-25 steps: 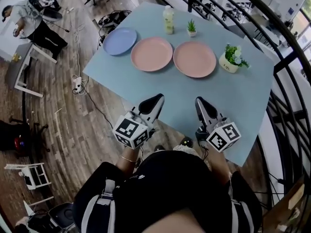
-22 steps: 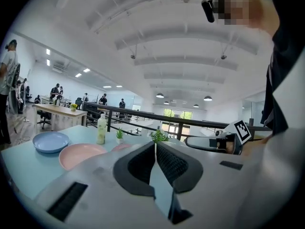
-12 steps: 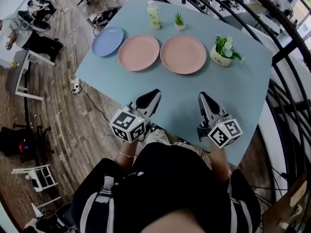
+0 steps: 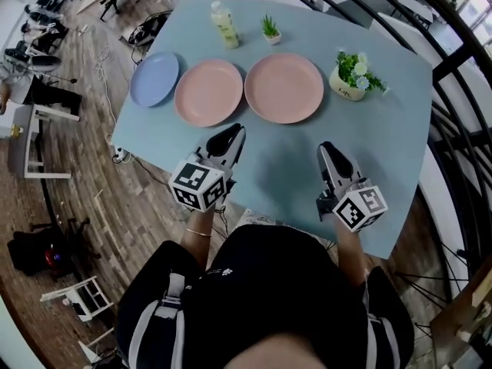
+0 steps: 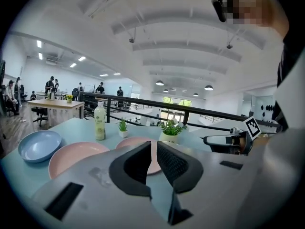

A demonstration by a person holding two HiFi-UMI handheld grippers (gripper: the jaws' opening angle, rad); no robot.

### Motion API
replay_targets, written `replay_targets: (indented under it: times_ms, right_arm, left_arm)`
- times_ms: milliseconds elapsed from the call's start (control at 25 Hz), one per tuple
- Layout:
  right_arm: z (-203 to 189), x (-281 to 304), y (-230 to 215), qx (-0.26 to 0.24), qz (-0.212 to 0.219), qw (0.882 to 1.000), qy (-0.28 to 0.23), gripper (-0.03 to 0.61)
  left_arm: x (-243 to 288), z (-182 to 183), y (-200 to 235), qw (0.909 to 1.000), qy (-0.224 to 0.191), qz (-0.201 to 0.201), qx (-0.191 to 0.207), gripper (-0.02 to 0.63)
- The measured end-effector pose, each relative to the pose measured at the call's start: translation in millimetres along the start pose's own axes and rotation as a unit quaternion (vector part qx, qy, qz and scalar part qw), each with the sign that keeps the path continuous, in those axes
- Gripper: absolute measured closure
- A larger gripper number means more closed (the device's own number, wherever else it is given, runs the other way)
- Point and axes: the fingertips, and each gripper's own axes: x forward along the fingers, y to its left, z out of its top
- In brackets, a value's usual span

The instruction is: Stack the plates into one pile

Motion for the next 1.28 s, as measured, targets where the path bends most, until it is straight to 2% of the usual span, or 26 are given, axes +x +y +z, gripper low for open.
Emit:
replay_targets:
  times_ms: [280,400,520,600,760,1000,1160,1280]
  right_arm:
    - [-8.4,25.6,-20.5,0.021,-0.048,0.998,0.016,0.501]
    - [-8.8,37.1,-30.2,0.028,-0.067,0.997,0.020,0.486]
    - [-9.5,47.2,-37.7,0.035,-0.079,0.996,0.021,0.485]
    - [-11.0,52.2,-42.1,0.040,-0.086,0.995,0.020,0.483]
    - [-18.8,64.0,-49.1,0.054,-0.097,0.993,0.029,0.465]
    - [-36.3,73.6,-64.4,0.068,-0.135,0.987,0.057,0.457]
    - [-46.4,80.9,-70.9,0.071,-0.151,0.984,0.070,0.452]
    - [-52.3,87.8,-75.5,0.070,-0.158,0.982,0.081,0.443]
  left_arm:
    - [38.5,11.8,46.0,0.9982,0.030,-0.002,0.052,0.584]
    - [56.4,12.7,63.3,0.9967,0.048,-0.007,0.065,0.501]
    - [73.0,12.6,79.1,0.9944,0.069,-0.013,0.079,0.478]
    - [84.1,10.5,87.0,0.9929,0.086,-0.021,0.081,0.435]
    - [106.4,3.6,99.8,0.9889,0.117,-0.042,0.081,0.420]
    - [141.1,-6.1,116.7,0.9775,0.165,-0.043,0.124,0.405]
    - [168.9,-23.9,124.5,0.9574,0.226,-0.059,0.169,0.400]
    - [190.8,-32.9,129.1,0.9469,0.249,-0.070,0.191,0.400]
